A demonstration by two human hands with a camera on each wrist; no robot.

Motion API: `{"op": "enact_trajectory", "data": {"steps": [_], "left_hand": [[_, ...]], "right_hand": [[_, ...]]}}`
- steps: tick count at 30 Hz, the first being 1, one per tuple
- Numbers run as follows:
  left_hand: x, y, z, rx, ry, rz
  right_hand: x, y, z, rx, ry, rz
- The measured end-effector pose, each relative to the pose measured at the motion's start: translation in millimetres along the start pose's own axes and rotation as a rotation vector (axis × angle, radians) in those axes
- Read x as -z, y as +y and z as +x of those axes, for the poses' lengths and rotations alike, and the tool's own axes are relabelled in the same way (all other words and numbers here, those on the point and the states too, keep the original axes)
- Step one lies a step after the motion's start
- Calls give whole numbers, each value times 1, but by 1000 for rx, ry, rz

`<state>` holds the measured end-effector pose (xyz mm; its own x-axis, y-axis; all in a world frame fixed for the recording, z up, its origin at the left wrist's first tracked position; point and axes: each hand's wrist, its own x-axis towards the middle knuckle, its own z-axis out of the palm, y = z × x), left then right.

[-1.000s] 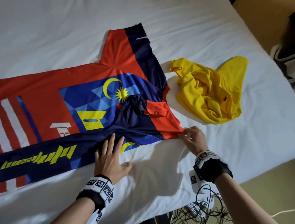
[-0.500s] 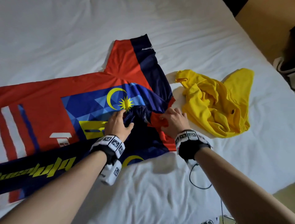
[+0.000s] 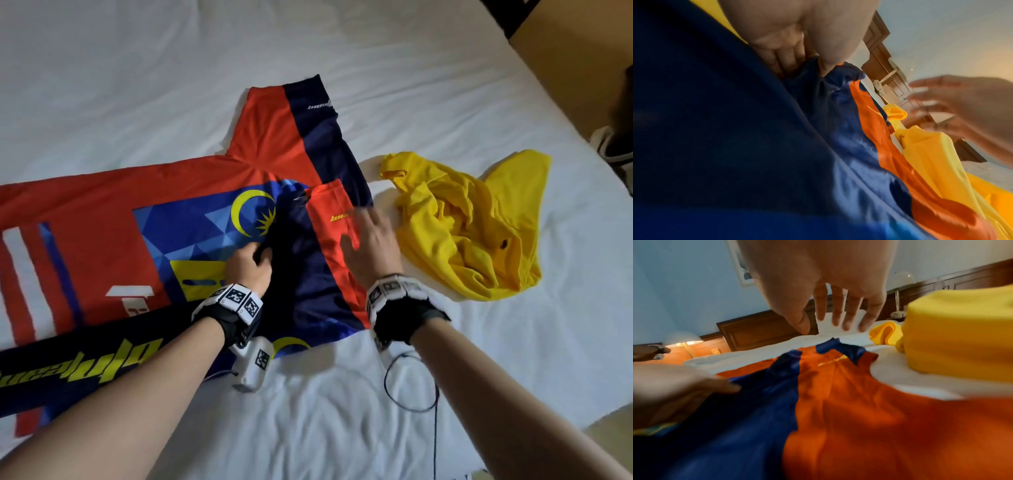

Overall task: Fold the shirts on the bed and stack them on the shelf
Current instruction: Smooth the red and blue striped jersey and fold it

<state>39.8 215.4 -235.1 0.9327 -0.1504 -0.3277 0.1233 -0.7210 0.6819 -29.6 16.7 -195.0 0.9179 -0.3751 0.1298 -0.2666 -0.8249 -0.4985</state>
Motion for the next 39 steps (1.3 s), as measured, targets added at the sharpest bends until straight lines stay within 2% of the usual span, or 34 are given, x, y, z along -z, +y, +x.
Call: {"op": "enact_trajectory", "data": {"steps": [2, 3, 5, 7, 10, 12, 14, 19, 23, 25, 27, 29, 31, 34, 36, 39], "left_hand": [[-1, -2, 4, 3, -3, 0], [-2, -4, 5, -2, -7, 7], [-2, -6, 8, -6, -14, 23], [-2, -7, 9, 1, -22, 27], [-2, -7, 7, 6, -34, 25], [-1, -5, 7, 7, -22, 8], [1, 1, 10, 31, 29, -9], [3, 24, 31, 56, 83, 37], [2, 31, 58, 0, 8, 166], [3, 30, 66, -27, 24, 90], [6, 28, 67, -14, 31, -43], [10, 25, 64, 25, 27, -169], [14, 25, 54, 18, 64, -304], [23, 24, 20, -131, 125, -455], [27, 13, -11, -224, 79, -515], [23, -17, -55, -333, 30, -423]], "right_hand": [[-7, 1, -38, 85, -128, 120], [-11, 4, -60, 136, -218, 100], [-17, 16, -103, 174, -371, -135], [-15, 35, -138, 40, -441, -306], [-4, 47, -155, -227, -423, -373], [3, 34, -140, -280, -407, -312], [6, 17, -105, -211, -344, -226], [-19, 2, 30, -84, -277, -45], [-29, -12, 95, 74, -484, -284], [-26, -21, 109, 91, -548, -387], [-19, -25, 115, 43, -571, -439], [-11, -24, 112, 32, -517, -450], [-1, -18, 98, 58, -379, -393], [19, -5, 59, 132, -142, -282], [31, 3, 24, 175, -16, -227], [36, 12, -37, 179, -11, -215]]}}
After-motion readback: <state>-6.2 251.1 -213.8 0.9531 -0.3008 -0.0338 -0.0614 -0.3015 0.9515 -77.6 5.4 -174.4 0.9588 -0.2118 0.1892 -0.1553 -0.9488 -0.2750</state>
